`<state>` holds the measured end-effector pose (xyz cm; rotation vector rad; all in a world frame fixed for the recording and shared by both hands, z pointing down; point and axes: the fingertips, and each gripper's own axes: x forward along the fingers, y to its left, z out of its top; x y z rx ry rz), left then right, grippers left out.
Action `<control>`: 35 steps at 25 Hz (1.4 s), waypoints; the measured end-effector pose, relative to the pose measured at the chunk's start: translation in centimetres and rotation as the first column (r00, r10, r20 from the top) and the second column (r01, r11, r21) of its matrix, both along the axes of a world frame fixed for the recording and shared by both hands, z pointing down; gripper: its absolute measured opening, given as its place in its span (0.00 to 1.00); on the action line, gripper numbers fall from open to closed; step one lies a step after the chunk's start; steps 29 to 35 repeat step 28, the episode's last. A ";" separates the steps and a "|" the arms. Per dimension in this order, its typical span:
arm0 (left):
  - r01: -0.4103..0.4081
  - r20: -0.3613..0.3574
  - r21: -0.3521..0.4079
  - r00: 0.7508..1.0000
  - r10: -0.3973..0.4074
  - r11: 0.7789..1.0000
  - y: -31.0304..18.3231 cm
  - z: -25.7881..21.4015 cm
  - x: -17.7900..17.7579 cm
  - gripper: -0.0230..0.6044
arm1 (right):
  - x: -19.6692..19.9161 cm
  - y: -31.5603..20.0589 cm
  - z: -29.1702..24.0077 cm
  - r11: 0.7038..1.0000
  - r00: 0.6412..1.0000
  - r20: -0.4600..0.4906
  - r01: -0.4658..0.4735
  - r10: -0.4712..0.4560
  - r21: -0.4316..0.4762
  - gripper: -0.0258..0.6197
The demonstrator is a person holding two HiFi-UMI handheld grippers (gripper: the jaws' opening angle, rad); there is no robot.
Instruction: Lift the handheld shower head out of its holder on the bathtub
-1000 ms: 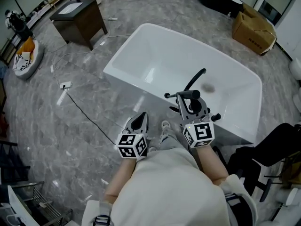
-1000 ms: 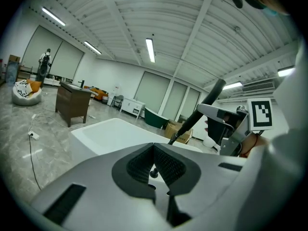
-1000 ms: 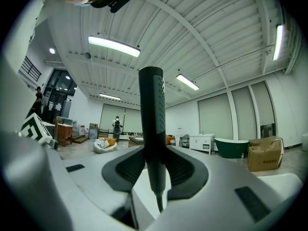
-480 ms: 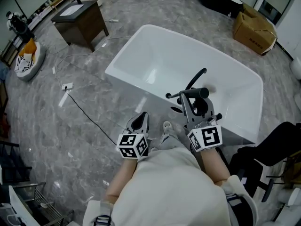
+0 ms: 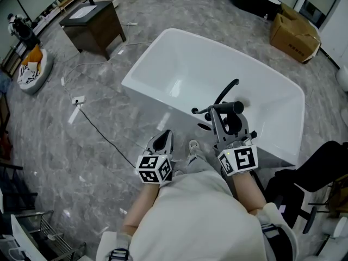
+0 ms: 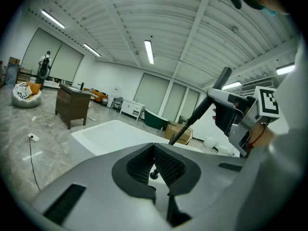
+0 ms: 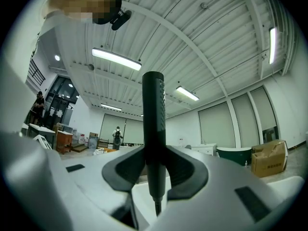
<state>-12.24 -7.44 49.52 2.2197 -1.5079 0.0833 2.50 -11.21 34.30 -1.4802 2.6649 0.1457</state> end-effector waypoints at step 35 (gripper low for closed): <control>-0.001 0.000 -0.026 1.000 0.001 1.000 -0.3 0.9 0.6 0.07 | 0.5 -1.2 0.4 1.000 1.000 0.006 0.000 0.001 -0.022 0.26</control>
